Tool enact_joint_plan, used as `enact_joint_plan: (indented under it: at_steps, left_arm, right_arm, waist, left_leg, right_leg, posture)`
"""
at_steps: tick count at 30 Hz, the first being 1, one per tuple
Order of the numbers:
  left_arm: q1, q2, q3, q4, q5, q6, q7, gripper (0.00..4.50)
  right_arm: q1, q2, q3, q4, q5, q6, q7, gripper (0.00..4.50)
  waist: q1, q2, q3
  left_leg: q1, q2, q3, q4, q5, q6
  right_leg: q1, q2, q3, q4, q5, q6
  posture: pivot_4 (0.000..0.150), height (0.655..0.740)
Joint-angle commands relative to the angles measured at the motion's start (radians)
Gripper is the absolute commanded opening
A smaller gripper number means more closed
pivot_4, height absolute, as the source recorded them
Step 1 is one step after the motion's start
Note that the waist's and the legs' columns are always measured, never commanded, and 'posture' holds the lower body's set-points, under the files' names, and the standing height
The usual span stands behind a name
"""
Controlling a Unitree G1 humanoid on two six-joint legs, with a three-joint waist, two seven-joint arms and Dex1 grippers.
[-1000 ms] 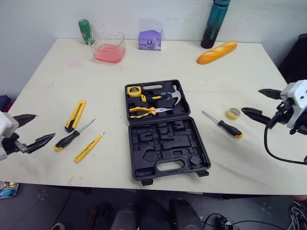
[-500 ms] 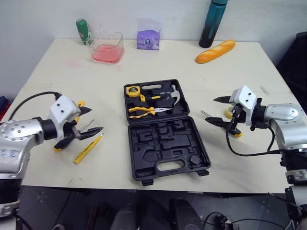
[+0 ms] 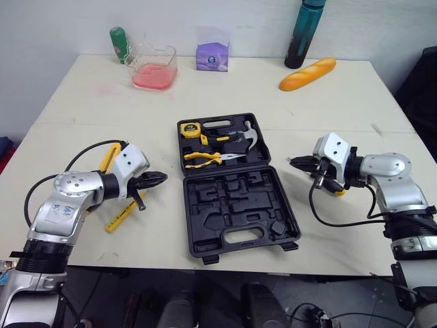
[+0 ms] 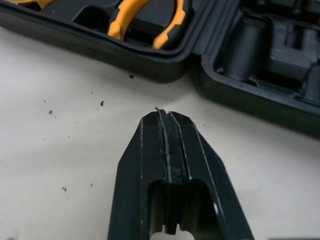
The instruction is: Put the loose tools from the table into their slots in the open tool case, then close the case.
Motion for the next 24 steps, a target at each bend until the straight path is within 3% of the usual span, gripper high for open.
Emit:
enact_joint_plan:
  at_steps: [1, 8, 24]
  left_arm:
    - [-0.028, -0.038, -0.01, 0.011, 0.018, 0.013, 0.039, 0.05]
    - [-0.039, -0.08, -0.047, 0.016, 0.056, 0.089, 0.08, 0.05]
    - [-0.101, -0.173, -0.084, 0.048, 0.081, 0.1, 0.098, 0.05]
  right_arm:
    - [-0.011, 0.015, -0.002, 0.001, -0.017, -0.03, -0.023, 0.0]
    - [-0.031, 0.071, 0.039, 0.039, -0.091, -0.051, -0.079, 0.0]
    - [-0.056, 0.144, 0.055, 0.099, -0.106, -0.114, -0.079, 0.0]
  waist:
    - [0.002, 0.0, 0.0]
    - [0.005, 0.0, 0.0]
    - [0.013, 0.0, 0.0]
  left_leg:
    - [0.0, 0.0, 0.0, 0.0, 0.0, 0.0]
    - [0.0, 0.0, 0.0, 0.001, 0.0, 0.0]
    - [0.0, 0.0, -0.001, 0.002, 0.0, -0.001]
  right_leg:
    - [0.0, 0.0, 0.0, 0.0, 0.0, 0.0]
    - [0.0, 0.0, -0.001, 0.0, 0.0, 0.0]
    - [0.001, 0.0, -0.002, 0.0, 0.0, 0.0]
  posture:
    - [0.15, 0.74]
    - [0.15, 0.74]
    - [0.15, 0.74]
